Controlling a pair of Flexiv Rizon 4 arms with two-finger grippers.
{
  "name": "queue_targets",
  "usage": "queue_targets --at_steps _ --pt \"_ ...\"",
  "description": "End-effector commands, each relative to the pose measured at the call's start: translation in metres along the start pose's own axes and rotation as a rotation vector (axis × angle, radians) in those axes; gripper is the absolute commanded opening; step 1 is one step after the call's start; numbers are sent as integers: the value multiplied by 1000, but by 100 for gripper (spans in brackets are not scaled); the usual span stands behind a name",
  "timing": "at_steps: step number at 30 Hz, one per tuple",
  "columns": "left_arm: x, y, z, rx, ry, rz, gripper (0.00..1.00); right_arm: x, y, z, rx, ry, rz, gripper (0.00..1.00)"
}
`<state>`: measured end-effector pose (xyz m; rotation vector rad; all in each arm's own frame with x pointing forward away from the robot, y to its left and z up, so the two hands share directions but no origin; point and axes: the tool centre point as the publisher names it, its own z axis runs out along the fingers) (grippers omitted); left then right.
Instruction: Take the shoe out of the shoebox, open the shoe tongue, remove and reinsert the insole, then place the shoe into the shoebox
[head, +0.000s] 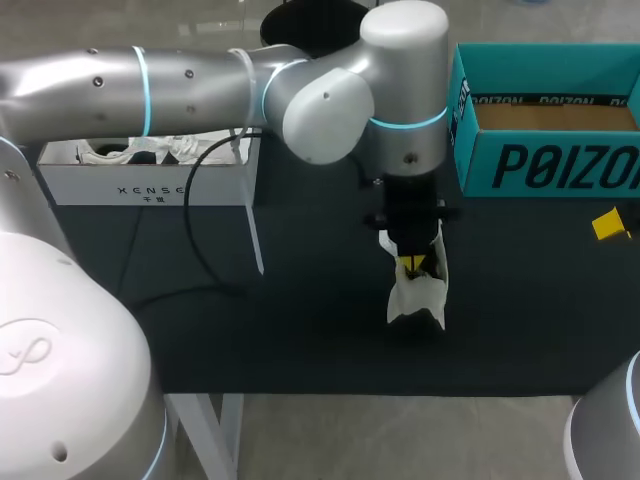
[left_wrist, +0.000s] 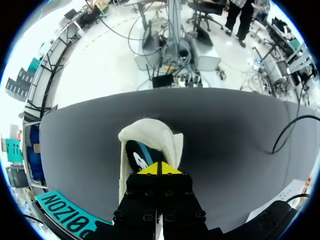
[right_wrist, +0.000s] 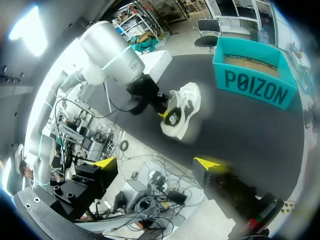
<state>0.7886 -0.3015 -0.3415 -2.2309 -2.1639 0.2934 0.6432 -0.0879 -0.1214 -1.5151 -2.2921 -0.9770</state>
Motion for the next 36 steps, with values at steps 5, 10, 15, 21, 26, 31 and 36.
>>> queue_targets --at_steps 5,10,15,21,26,31,36 --pt "-1 -7 18 27 23 9 0 2 -7 0 -12 -5 1 100" --pt "0 -8 21 32 29 9 0 2 -7 0 -12 -5 1 100" --pt "1 -3 10 22 27 5 0 2 -7 0 -12 -5 1 100" --pt "5 2 -9 8 35 16 0 2 -7 0 -12 -5 1 100" --pt "4 5 -21 -16 49 38 0 2 -7 0 -12 -5 1 100" --pt "4 6 -27 -25 52 54 0 2 -7 0 -12 -5 1 100" --pt "-2 5 -15 -26 52 55 0 2 -7 0 -12 -5 1 100"
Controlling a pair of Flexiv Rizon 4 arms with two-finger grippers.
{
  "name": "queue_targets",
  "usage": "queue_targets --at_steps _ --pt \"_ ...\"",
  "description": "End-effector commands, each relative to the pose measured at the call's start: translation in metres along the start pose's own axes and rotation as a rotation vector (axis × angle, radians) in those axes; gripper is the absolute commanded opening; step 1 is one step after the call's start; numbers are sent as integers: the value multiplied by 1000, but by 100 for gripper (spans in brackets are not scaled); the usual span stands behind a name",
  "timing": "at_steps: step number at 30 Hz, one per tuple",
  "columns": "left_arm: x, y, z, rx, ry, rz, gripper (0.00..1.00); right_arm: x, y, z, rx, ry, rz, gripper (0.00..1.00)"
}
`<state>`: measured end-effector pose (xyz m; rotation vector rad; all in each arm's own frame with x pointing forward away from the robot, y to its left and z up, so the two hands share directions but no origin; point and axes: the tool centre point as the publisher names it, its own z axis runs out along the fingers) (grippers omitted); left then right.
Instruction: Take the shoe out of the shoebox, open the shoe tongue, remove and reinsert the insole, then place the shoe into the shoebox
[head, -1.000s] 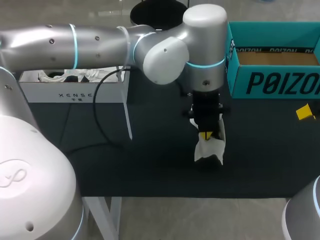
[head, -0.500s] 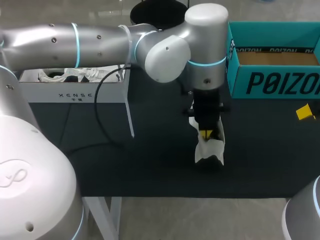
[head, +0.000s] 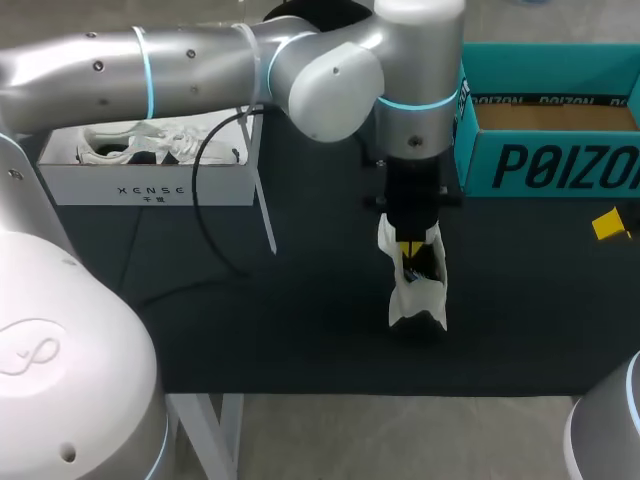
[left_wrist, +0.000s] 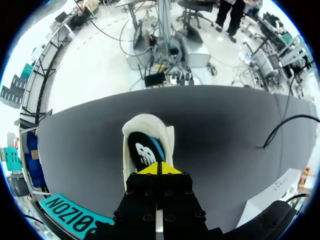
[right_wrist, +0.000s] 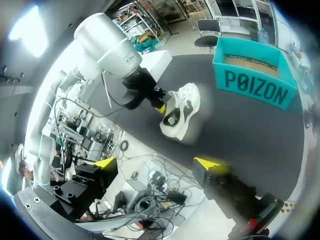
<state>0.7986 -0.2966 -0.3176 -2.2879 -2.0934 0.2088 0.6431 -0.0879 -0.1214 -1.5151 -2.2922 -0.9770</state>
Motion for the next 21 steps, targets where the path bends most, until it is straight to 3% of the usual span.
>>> queue_targets --at_steps 1,14,21 --pt "-6 -3 13 5 0 1 0 2 -7 0 -12 -5 1 100" --pt "-8 -19 42 75 13 25 0 2 -7 0 -12 -5 1 100" --pt "-10 -16 57 88 5 11 0 2 -7 0 -12 -5 1 100"
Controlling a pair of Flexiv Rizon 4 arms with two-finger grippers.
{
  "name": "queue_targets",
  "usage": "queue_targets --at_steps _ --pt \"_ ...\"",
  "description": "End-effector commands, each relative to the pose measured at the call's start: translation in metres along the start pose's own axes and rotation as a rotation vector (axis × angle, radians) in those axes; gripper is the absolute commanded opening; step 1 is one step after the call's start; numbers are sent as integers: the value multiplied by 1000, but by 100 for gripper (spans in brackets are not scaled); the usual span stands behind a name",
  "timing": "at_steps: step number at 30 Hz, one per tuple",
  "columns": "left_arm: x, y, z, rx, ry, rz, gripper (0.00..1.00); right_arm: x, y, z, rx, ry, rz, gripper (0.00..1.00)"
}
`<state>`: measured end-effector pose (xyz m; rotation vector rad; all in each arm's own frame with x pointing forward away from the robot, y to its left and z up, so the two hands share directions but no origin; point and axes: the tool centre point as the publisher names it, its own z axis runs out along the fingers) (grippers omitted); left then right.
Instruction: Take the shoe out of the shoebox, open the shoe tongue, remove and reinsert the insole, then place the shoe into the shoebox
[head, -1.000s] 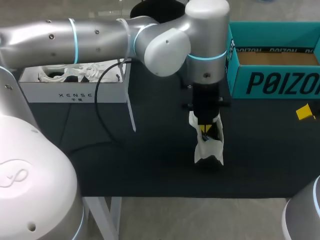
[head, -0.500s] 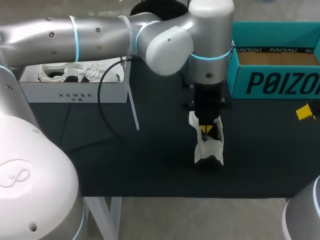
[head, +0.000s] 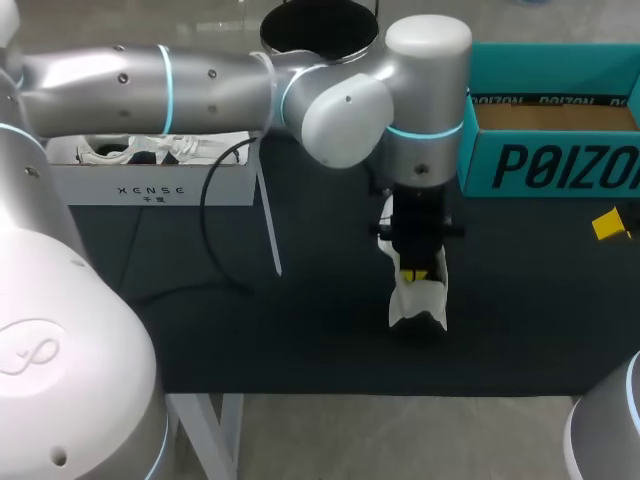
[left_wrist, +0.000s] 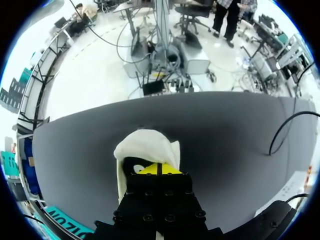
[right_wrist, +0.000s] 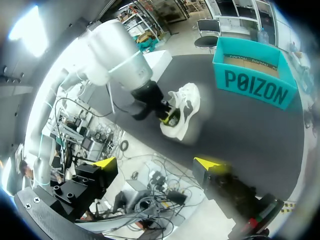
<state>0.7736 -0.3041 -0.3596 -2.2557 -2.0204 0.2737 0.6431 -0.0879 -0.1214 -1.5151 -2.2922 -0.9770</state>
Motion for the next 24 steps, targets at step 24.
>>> queue_targets --at_steps 24 --pt "-23 16 41 6 -65 -95 0 2 -7 0 -12 -5 1 100"
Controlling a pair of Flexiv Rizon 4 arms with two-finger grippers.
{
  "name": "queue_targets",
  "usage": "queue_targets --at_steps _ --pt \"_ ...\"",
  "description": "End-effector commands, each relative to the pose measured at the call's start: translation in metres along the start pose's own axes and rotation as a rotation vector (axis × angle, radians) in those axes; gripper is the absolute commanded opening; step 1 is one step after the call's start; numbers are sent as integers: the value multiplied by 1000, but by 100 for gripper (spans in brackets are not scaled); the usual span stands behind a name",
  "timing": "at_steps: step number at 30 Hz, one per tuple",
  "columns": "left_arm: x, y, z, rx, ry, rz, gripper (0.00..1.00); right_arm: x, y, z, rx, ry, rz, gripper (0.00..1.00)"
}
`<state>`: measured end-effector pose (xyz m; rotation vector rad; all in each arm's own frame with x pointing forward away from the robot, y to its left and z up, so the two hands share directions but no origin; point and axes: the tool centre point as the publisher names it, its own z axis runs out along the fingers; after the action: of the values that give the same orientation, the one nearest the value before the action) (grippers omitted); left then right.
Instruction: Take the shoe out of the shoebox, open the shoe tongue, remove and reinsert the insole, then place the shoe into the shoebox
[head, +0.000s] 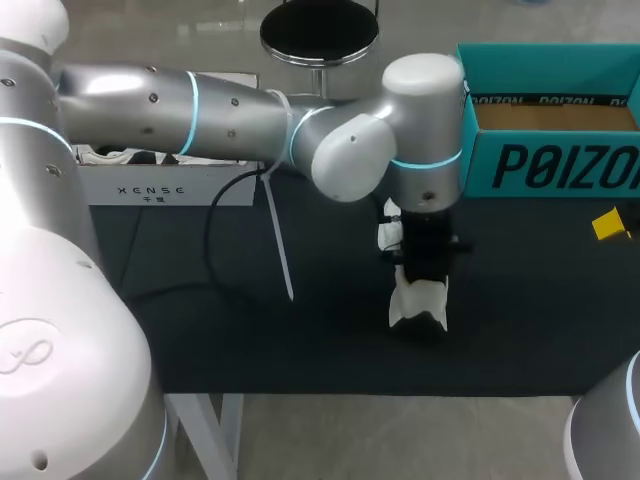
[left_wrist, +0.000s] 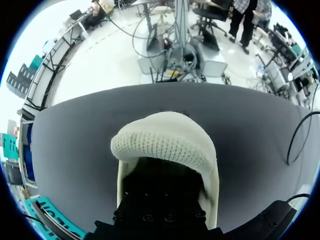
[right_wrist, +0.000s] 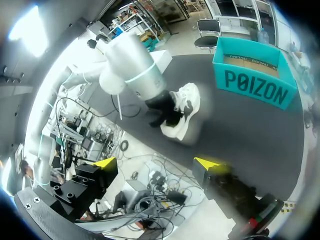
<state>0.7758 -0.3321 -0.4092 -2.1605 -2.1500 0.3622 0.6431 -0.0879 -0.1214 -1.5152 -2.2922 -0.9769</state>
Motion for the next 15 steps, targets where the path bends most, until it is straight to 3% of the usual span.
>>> queue_targets --at_steps 1,9,15 --pt "1 3 -14 -21 8 3 0 2 -7 0 -12 -5 1 100" --pt "-5 7 -45 -71 -5 12 0 2 -7 0 -12 -5 1 100" --pt "-10 3 -32 -68 -17 21 0 2 -7 0 -12 -5 1 100"
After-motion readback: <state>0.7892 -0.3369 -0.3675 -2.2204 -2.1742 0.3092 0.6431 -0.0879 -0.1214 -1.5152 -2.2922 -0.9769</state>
